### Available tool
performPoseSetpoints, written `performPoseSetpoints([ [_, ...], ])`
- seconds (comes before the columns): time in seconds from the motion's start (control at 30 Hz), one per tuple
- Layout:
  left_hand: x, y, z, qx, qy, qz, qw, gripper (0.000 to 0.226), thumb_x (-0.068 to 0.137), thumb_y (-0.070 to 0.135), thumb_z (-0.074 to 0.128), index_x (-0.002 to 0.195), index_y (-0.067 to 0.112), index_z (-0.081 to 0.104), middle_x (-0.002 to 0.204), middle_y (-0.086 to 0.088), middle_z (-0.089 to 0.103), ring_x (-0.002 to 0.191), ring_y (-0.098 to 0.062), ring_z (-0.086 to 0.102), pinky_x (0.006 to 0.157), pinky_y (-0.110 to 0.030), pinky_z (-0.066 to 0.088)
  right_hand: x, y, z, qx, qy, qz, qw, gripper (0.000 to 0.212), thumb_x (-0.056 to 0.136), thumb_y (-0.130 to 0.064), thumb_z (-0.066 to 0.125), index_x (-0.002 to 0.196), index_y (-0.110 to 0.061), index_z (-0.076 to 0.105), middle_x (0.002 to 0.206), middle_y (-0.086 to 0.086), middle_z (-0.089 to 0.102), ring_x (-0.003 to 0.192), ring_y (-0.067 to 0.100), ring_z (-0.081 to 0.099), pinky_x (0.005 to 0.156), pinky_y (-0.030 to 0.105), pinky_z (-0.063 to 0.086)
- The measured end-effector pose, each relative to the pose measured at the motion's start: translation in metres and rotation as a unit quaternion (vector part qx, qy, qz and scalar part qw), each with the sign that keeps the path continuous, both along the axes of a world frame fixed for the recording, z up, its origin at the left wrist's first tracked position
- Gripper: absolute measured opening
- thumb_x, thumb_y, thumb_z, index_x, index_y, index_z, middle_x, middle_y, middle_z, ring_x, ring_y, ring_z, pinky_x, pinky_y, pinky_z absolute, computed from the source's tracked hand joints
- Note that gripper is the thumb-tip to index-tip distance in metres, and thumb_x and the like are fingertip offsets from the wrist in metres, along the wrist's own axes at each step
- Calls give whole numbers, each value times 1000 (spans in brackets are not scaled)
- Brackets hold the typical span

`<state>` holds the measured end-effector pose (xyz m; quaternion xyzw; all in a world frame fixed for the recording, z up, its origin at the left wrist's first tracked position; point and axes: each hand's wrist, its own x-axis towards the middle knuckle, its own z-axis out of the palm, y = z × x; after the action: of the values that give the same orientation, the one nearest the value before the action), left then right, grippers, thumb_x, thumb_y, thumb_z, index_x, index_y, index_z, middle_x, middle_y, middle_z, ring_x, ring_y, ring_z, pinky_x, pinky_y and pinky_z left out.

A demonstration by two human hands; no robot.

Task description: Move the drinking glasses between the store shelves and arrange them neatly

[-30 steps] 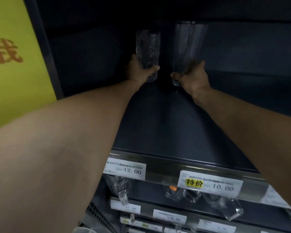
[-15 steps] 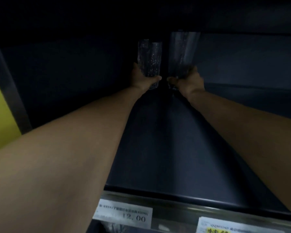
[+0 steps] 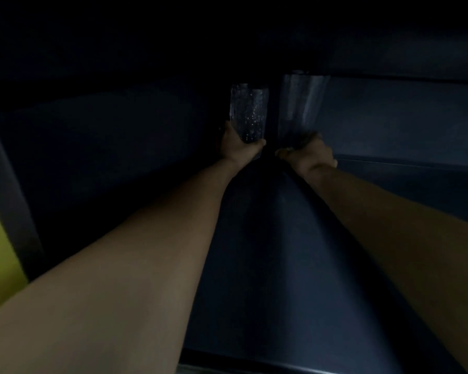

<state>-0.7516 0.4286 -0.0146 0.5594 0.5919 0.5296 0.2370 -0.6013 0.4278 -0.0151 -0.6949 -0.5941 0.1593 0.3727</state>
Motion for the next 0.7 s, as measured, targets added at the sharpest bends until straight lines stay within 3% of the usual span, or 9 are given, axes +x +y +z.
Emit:
performPoseSetpoints([
  [0.13, 0, 0, 2, -15, -12, -16, 1000, 68, 85, 11, 69, 142, 8, 34, 139, -9, 51, 124, -25, 52, 87, -19, 38, 2, 1, 0, 6, 22, 3, 1000, 80, 75, -53, 77, 137, -17, 41, 135, 5, 59, 124, 28, 55, 110, 45, 39],
  [0.5, -1, -5, 3, -2, -41, -43, 998, 60, 83, 10, 77, 132, 7, 42, 129, -6, 57, 104, -11, 52, 80, -18, 40, 2, -3, 1, 13, 44, -11, 999, 74, 76, -47, 75, 134, -14, 43, 134, 9, 58, 124, 31, 54, 109, 42, 41],
  [0.7, -2, -5, 2, 5, -37, -35, 999, 59, 81, 13, 79, 129, 9, 46, 125, -5, 59, 103, -13, 53, 84, -22, 41, 0, -4, 4, 7, 32, -26, 999, 72, 77, -47, 74, 133, -14, 42, 133, 12, 58, 124, 33, 54, 110, 42, 39],
])
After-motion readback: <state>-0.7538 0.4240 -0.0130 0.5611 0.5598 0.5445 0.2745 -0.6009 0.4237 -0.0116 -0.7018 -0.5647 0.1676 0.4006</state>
